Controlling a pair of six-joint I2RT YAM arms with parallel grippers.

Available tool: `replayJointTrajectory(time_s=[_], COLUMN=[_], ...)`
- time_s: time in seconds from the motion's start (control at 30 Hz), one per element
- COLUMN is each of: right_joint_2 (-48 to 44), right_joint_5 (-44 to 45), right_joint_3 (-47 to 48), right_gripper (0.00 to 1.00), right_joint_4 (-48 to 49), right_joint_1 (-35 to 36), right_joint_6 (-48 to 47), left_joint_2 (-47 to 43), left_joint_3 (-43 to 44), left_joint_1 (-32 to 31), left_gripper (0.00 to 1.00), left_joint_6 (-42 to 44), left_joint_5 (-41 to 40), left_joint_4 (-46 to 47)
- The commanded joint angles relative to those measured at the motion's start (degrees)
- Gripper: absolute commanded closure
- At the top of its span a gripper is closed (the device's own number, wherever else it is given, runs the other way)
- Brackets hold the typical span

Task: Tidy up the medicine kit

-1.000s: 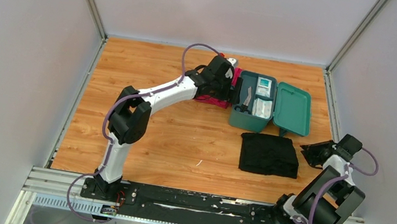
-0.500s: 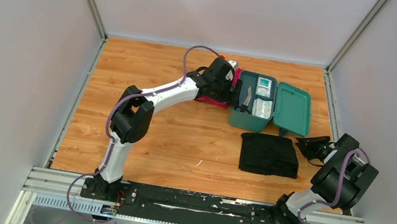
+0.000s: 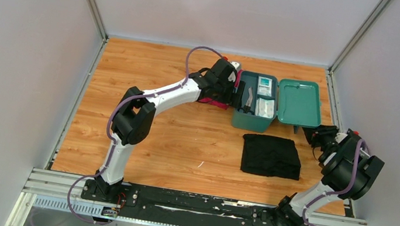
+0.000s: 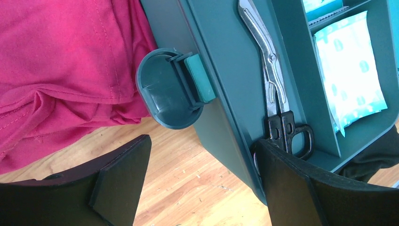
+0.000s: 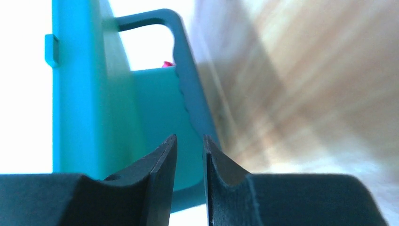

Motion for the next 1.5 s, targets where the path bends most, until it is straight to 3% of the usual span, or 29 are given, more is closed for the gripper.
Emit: replayJointTrajectory(time_s=[0.0, 0.13, 0.27, 0.37, 0.53, 0.7, 0.77, 0.9, 1.07, 1.13, 1.2, 1.3, 1.47], right_joint_2=[-0.60, -2.44, -5.77, -9.39, -15.40, -16.41, -15.97, -15.01, -14.90, -16.77, -19.54, -23.51, -22.56], right_joint_5=[-5.80, -9.10, -11.66, -11.84, -6.54, -2.09, -0.48, 2.63, 5.81, 11.02, 17.39, 25.32, 28.72], right_joint_3=[-0.42, 2.32, 5.73, 9.07, 16.66, 20.62, 22.22, 25.04, 28.37, 29.92, 30.70, 30.15, 31.40], right_gripper=[0.68, 0.67, 0.67, 0.67, 0.65, 0.64, 0.64, 0.64, 0.64, 0.63, 0.58, 0.39, 0.25], right_joint_4=[18.43, 23.17, 21.00, 11.65, -15.17, -24.29, -27.57, -34.61, -43.25, -49.56, -54.75, -57.91, -60.74], right_joint_1=[-0.74, 0.69, 4.15, 7.92, 16.48, 23.51, 25.97, 30.01, 31.13, 31.16, 31.12, 31.12, 31.12], right_joint_6=[9.62, 12.46, 11.97, 6.88, -9.73, -14.94, -17.32, -22.33, -26.88, -30.47, -33.04, -34.89, -35.77], left_joint_2=[1.61, 1.63, 1.10, -0.25, -7.17, -24.40, -32.04, -40.49, -39.33, -38.01, -36.81, -33.52, -28.08], left_joint_3=[0.94, 0.88, 1.00, 1.14, 0.01, -13.99, -20.66, -30.82, -31.05, -30.51, -29.87, -27.05, -23.28], left_joint_1=[-0.45, -0.45, -0.45, -0.45, -0.41, 2.07, 3.90, 7.21, 7.84, 7.91, 8.02, 8.02, 8.13], left_gripper=[0.13, 0.13, 0.13, 0.14, 0.17, 0.15, 0.12, 0.06, 0.05, 0.05, 0.04, 0.02, 0.00], left_joint_6=[1.72, 1.64, 1.43, 1.87, 2.69, -0.65, -3.23, -4.42, -2.83, -2.46, -2.11, -1.75, -1.69], left_joint_5=[-0.42, -0.29, 0.61, 0.02, -5.31, -17.12, -18.18, -17.45, -10.79, -7.86, -4.91, -0.61, 3.14], left_joint_4=[-2.56, -2.53, -2.31, -2.55, -3.38, 2.61, 5.68, 9.12, 8.79, 10.27, 12.57, 14.91, 19.51])
